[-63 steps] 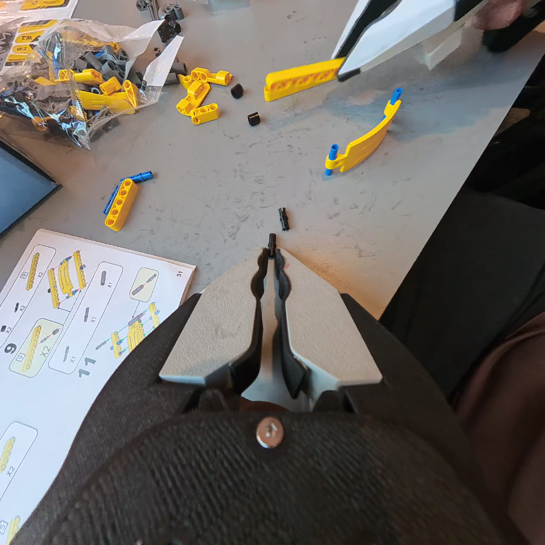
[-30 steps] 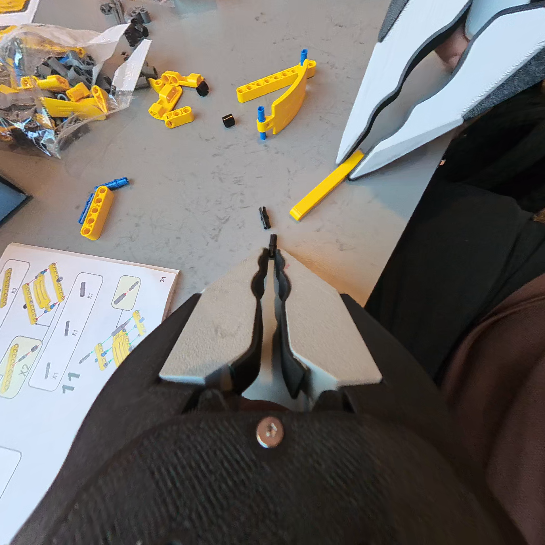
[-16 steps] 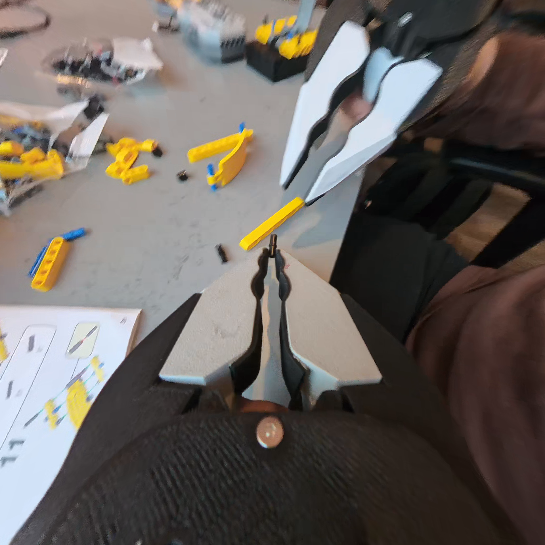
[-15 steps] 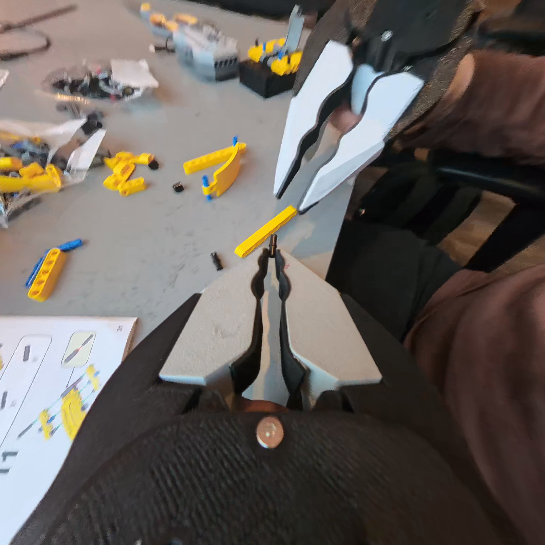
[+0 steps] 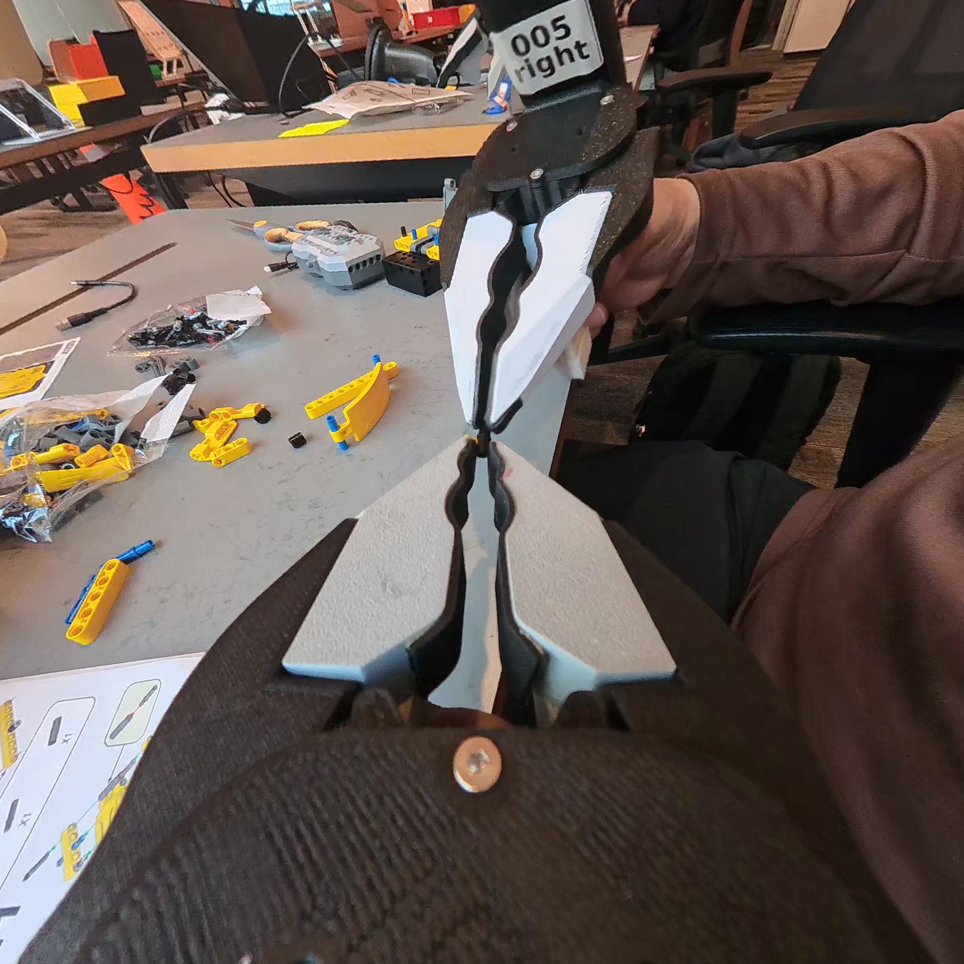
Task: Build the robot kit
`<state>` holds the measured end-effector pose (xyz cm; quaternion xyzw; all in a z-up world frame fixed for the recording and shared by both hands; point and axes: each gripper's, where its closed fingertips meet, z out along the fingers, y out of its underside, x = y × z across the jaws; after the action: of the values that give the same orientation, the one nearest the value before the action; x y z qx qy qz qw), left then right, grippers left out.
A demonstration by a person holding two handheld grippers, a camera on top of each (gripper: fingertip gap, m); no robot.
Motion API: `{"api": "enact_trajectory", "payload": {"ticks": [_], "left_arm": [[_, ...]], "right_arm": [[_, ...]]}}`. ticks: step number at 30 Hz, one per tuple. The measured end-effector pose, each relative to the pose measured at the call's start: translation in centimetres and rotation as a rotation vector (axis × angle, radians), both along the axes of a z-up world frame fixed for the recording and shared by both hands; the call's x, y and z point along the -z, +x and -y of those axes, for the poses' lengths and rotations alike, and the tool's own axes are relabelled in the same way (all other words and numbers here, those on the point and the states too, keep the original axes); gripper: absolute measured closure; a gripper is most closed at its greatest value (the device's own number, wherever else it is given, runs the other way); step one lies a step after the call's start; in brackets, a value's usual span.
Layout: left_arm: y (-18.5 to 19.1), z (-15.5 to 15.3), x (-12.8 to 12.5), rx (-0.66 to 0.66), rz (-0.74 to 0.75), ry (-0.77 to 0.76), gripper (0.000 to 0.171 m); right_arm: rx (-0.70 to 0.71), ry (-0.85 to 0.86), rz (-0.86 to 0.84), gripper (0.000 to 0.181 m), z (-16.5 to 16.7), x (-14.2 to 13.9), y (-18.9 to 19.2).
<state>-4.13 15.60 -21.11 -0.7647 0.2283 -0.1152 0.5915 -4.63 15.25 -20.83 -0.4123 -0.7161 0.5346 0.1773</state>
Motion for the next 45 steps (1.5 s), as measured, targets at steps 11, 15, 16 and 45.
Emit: {"api": "enact_trajectory", "payload": {"ticks": [11,15,16,45], "left_arm": [[0.1,0.0,-0.4,-0.009,-0.002,0.043,0.171],[0.0,0.1,-0.5,-0.006,0.008,0.042,0.171],[0.1,0.1,-0.5,-0.004,0.007,0.041,0.171],[-1.0,-0.7,0.4,-0.061,0.053,-0.065,0.161]], "right_arm": [[-0.005,0.015,0.000,0.173,-0.4,0.3,0.2],[-0.001,0.004,-0.003,0.173,-0.5,0.3,0.3],[-0.005,0.001,-0.009,0.173,-0.4,0.1,0.3],[0.064,0.028,0.034,0.177,-2.3,1.1,-0.2]]}}
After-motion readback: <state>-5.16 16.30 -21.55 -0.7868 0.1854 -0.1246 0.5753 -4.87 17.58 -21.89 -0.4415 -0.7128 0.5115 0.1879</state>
